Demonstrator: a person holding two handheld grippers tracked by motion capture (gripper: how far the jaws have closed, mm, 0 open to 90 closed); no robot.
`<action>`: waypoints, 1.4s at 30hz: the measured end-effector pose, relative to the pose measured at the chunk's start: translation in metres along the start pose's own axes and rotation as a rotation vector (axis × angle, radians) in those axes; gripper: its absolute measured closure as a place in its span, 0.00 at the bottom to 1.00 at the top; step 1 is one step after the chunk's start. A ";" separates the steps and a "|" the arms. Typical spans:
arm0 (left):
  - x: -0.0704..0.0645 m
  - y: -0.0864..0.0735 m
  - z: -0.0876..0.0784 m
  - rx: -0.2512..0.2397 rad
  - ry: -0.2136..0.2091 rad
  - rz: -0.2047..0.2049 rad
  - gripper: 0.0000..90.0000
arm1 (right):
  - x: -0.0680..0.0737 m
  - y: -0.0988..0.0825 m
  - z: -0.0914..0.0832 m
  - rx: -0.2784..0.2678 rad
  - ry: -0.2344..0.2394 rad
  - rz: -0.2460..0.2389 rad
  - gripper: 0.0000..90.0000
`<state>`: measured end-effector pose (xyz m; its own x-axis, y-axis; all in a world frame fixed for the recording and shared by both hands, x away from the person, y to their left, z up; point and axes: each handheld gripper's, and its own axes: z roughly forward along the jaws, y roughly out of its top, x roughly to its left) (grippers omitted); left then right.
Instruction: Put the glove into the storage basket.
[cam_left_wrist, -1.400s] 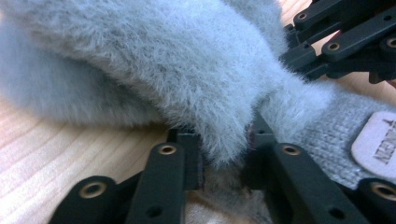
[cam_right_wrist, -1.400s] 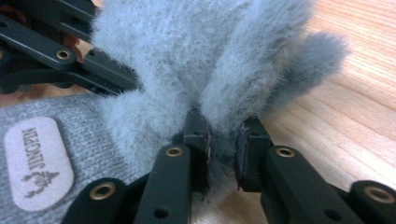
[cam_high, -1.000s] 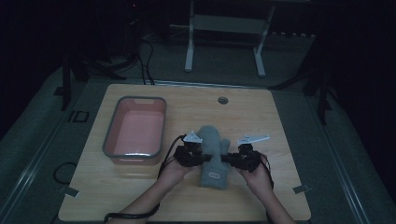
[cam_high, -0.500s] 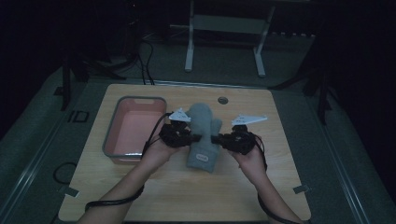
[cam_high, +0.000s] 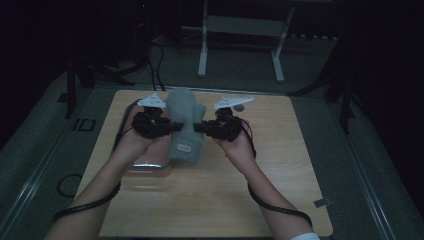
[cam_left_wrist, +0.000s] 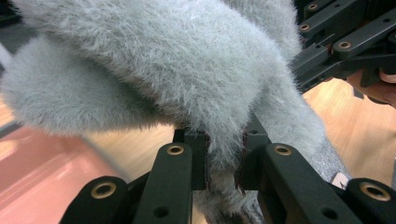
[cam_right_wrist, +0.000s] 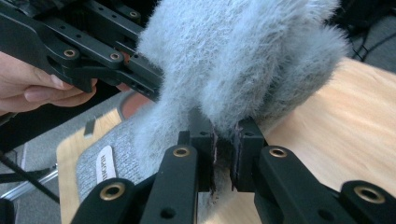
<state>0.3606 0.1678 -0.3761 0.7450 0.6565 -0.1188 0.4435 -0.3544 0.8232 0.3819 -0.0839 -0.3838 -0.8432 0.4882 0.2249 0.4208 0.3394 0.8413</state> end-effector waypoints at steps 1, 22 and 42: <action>0.005 -0.001 -0.005 -0.002 0.009 -0.001 0.88 | 0.002 0.005 0.006 -0.003 0.006 -0.002 0.91; 0.086 -0.081 0.003 0.155 0.128 -0.175 0.88 | 0.001 -0.004 0.149 0.150 0.004 0.038 0.91; 0.102 -0.100 0.056 0.398 0.256 -0.203 0.75 | -0.007 -0.021 0.197 0.341 -0.117 0.056 0.80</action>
<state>0.4200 0.2326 -0.5015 0.5008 0.8624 -0.0737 0.7589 -0.3964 0.5167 0.4449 0.0644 -0.4995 -0.7800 0.5959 0.1912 0.5692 0.5484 0.6127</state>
